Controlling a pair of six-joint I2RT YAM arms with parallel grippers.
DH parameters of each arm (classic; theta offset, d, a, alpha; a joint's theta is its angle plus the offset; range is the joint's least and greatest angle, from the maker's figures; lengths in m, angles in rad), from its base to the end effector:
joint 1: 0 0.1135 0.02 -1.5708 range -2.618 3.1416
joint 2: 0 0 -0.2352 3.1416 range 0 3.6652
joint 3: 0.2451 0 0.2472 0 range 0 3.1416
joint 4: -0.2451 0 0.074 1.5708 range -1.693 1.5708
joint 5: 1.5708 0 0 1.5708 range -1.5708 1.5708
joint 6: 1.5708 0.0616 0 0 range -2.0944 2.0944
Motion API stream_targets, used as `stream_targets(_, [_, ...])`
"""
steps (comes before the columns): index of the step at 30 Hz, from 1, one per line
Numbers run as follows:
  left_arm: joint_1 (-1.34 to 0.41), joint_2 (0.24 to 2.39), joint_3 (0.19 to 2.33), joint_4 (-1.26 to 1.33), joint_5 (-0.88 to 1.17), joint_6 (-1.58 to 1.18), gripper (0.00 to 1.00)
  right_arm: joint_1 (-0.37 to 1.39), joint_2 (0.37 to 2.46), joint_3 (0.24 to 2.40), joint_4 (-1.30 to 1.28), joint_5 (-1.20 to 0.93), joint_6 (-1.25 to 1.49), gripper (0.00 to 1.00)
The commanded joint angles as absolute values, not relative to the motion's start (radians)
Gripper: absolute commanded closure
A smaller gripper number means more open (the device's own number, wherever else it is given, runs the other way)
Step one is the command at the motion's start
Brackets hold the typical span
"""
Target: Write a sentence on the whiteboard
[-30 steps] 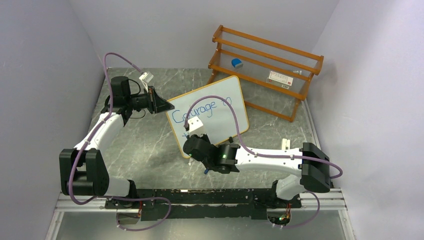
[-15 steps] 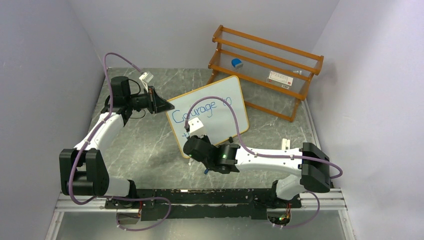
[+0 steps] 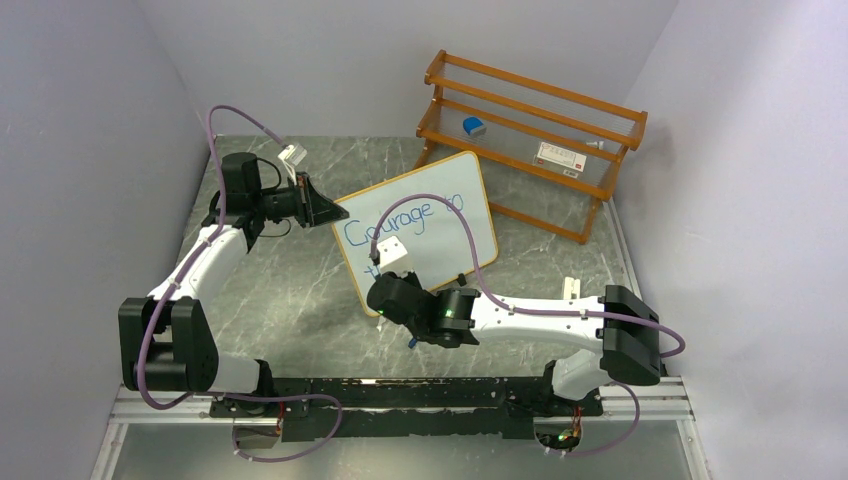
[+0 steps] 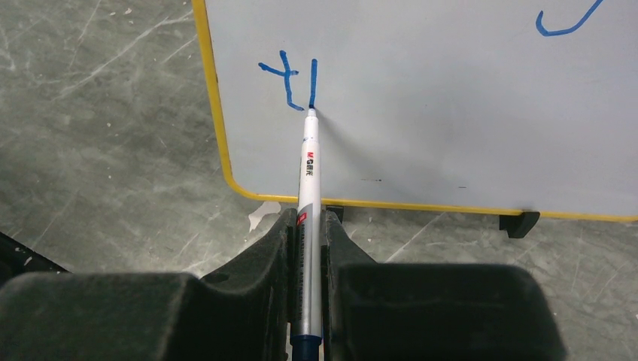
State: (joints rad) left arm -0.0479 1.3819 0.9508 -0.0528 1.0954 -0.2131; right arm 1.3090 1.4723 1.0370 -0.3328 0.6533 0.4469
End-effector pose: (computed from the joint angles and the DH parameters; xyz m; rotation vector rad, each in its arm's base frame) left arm 0.3063 -0.0695 0.2513 0.5314 1.9166 -1.2753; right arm 0.1211 0.3072 0.2154 -0.6153 2.0753 0.2360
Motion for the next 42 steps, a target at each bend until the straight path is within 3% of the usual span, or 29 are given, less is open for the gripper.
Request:
stream_targets(1, [-0.077, 1.402, 0.939, -0.108, 1.033, -0.168, 0.95, 1.302, 1.471, 1.019, -0.347, 0.652, 0.462, 1.0])
stream_targets(42, [-0.078, 1.401, 0.937, -0.109, 1.035, -0.167, 0.95, 1.302, 1.459, 1.04, -0.276, 0.721, 0.421, 1.0])
